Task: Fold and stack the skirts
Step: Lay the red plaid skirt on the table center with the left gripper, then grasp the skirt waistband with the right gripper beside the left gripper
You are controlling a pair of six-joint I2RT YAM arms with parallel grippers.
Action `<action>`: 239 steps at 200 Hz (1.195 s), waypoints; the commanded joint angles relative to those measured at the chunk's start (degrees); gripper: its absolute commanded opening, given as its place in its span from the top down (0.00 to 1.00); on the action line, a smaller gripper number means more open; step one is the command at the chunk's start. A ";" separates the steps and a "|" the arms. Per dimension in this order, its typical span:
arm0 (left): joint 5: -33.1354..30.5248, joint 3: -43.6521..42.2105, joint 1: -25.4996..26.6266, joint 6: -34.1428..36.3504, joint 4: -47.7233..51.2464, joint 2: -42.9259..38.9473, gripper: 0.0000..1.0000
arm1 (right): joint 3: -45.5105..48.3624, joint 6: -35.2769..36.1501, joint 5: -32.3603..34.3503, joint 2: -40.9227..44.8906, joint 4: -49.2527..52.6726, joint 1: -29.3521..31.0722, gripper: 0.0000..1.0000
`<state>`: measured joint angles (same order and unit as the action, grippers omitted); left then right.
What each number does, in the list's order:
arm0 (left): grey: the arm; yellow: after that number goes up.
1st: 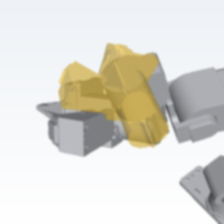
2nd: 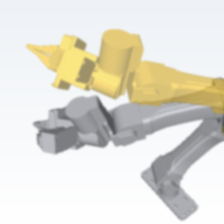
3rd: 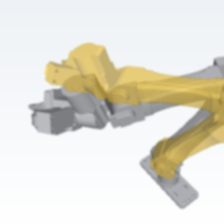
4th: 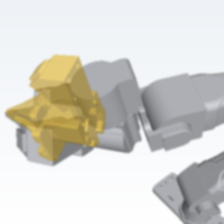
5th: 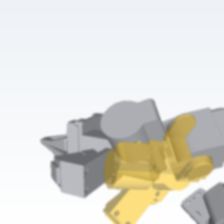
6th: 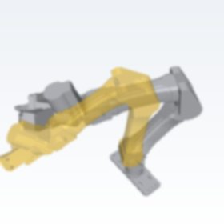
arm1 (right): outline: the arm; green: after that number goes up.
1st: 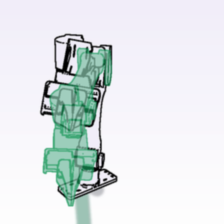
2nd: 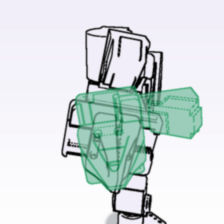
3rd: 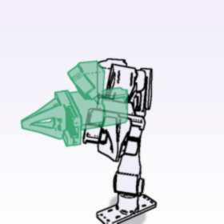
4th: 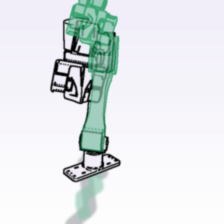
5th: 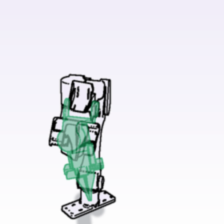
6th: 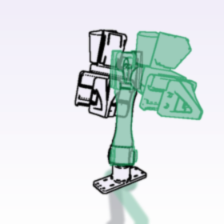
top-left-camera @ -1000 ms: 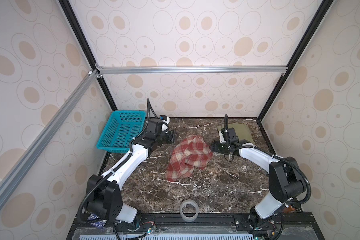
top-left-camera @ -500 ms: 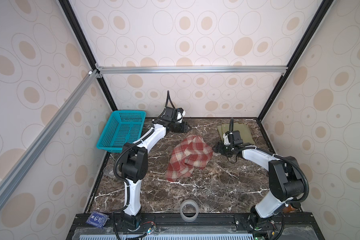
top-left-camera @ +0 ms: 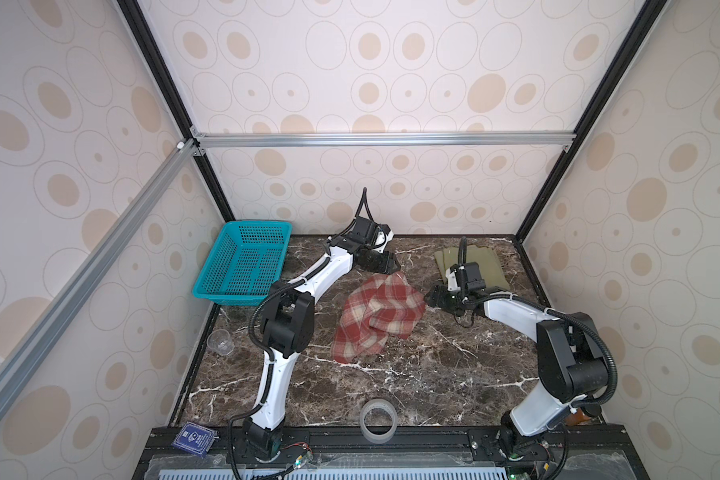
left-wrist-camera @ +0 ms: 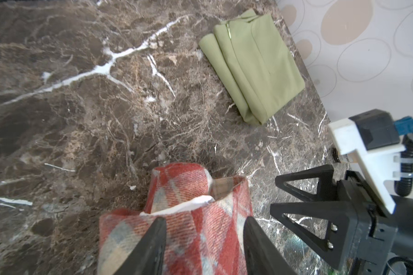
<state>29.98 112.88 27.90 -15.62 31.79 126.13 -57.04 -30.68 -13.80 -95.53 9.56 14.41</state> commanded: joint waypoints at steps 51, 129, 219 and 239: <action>-1.96 0.68 1.32 3.34 2.55 1.38 0.53 | 1.23 -1.64 -1.31 -2.48 -4.20 0.08 0.28; -1.43 0.50 1.99 3.25 2.54 2.45 0.70 | -1.51 -3.14 -3.59 -8.45 -9.40 0.06 0.28; -2.55 -1.09 2.07 2.37 -1.53 -0.30 1.00 | -2.08 -7.28 -6.85 -12.36 -16.26 0.35 0.81; -4.86 -0.85 2.03 2.62 -2.95 -2.93 1.00 | -3.67 -6.89 -7.02 -11.56 -15.56 0.35 1.00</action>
<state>27.68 111.70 29.39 -13.54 31.16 128.07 -58.08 -36.82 -20.43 -107.28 -4.80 14.57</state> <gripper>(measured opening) 0.050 0.078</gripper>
